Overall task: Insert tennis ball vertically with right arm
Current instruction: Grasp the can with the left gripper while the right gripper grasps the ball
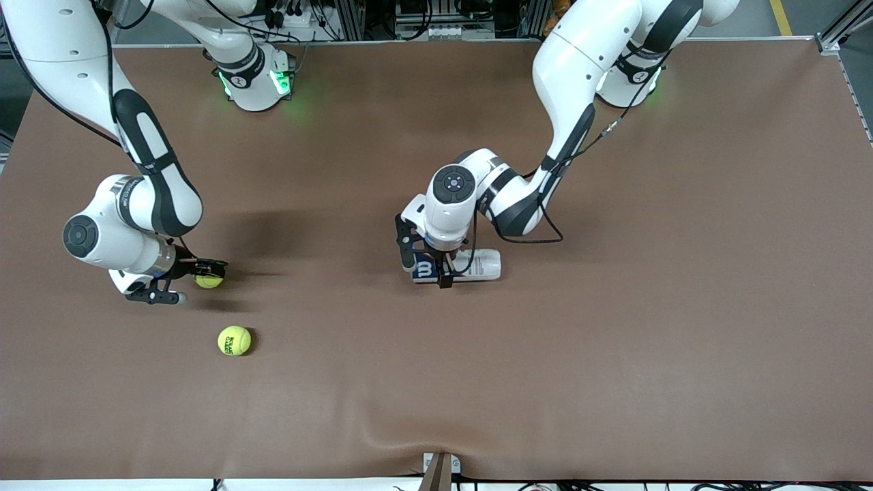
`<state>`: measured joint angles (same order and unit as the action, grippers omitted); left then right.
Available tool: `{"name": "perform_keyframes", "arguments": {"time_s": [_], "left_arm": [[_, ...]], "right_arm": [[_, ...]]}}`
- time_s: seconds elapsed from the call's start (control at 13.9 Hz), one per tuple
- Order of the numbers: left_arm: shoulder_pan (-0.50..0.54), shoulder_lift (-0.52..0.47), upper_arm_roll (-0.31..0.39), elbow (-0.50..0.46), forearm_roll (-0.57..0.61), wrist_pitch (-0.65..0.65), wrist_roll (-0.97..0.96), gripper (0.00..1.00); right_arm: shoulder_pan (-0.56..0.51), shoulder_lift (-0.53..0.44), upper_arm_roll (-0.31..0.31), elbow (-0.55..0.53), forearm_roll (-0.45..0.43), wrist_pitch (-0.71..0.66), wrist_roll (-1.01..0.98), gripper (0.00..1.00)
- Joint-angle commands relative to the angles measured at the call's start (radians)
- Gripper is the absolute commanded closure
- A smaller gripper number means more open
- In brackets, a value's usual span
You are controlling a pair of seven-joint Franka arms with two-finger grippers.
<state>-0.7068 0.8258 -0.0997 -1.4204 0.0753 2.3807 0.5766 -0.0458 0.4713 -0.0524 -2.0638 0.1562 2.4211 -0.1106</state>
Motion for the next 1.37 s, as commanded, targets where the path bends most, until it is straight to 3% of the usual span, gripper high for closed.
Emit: {"name": "perform_keyframes", "arguments": {"time_s": [0.0,0.5,1.08,1.3], "left_arm": [[-0.007,0.027,0.0,0.023,0.017,0.009,0.016,0.0],[-0.007,0.058,-0.002,0.031,0.015,0.037,0.055,0.0],[-0.005,0.096,0.0,0.04,0.015,0.075,0.075,0.0],[-0.005,0.095,0.0,0.04,0.015,0.075,0.074,0.14]], "right_arm": [[0.004,-0.006,0.0,0.005,0.025,-0.007,-0.02,0.68],[0.004,-0.016,0.0,0.016,0.025,-0.01,-0.021,0.69],[0.007,-0.066,0.002,0.074,0.025,-0.115,-0.032,0.83],[0.032,-0.092,0.006,0.074,0.025,-0.12,-0.024,0.85]]}}
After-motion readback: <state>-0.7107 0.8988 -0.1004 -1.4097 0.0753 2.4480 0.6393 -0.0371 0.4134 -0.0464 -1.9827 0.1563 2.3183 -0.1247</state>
